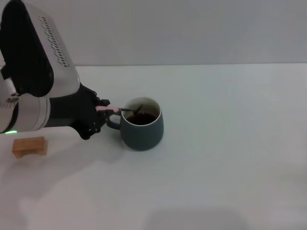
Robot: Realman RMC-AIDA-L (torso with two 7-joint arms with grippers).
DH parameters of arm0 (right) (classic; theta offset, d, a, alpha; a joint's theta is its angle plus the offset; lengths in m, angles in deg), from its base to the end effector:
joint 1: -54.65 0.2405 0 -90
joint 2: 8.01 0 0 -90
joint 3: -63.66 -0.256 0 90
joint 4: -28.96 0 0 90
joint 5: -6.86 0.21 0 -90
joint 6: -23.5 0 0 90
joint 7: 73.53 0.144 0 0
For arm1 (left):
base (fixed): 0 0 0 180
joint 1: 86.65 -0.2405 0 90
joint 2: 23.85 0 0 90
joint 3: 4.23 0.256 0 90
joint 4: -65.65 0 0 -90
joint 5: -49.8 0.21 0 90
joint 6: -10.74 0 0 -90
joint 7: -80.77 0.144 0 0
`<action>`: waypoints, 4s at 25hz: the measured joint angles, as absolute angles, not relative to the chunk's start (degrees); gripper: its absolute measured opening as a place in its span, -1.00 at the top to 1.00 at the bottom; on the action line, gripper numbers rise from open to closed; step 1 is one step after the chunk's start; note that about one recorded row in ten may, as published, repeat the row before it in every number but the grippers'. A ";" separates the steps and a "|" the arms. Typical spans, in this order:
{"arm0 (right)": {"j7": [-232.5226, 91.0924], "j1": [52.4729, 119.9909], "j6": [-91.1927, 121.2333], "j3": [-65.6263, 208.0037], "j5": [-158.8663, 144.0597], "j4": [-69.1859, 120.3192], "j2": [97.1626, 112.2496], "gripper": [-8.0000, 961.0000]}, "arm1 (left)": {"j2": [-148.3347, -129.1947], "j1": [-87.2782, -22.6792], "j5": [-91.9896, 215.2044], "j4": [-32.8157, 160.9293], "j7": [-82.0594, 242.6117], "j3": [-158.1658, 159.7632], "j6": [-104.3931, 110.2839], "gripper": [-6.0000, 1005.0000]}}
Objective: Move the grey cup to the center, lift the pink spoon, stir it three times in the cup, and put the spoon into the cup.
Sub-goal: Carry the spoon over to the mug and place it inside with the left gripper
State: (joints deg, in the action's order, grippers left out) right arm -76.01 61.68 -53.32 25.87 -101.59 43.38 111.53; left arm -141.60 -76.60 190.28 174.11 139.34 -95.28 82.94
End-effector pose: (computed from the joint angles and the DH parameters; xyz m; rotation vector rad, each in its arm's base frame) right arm 0.3938 0.2183 0.0036 -1.2677 0.6204 0.5055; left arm -0.1546 0.3077 0.0393 -2.5194 -0.0772 0.1936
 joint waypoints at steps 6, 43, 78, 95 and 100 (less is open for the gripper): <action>-76.00 61.68 -53.32 25.87 -101.72 43.41 111.53 0.99 | -141.69 -74.25 191.64 170.71 139.36 -95.29 82.96 0.71; -76.00 61.87 -53.35 26.78 -102.21 43.47 111.51 0.99 | -141.97 -65.88 193.72 158.75 139.04 -91.00 79.26 0.70; -75.99 61.76 -53.43 26.84 -102.20 43.40 111.47 0.99 | -142.15 -65.24 194.99 159.11 137.93 -89.80 77.81 0.70; -76.00 62.11 -53.50 27.27 -102.20 43.40 111.34 0.99 | -141.88 -67.86 195.41 159.90 137.61 -93.45 77.70 0.70; -75.99 61.89 -53.80 27.28 -102.20 43.37 111.34 0.99 | -141.98 -67.36 195.12 159.85 137.76 -93.35 76.75 0.70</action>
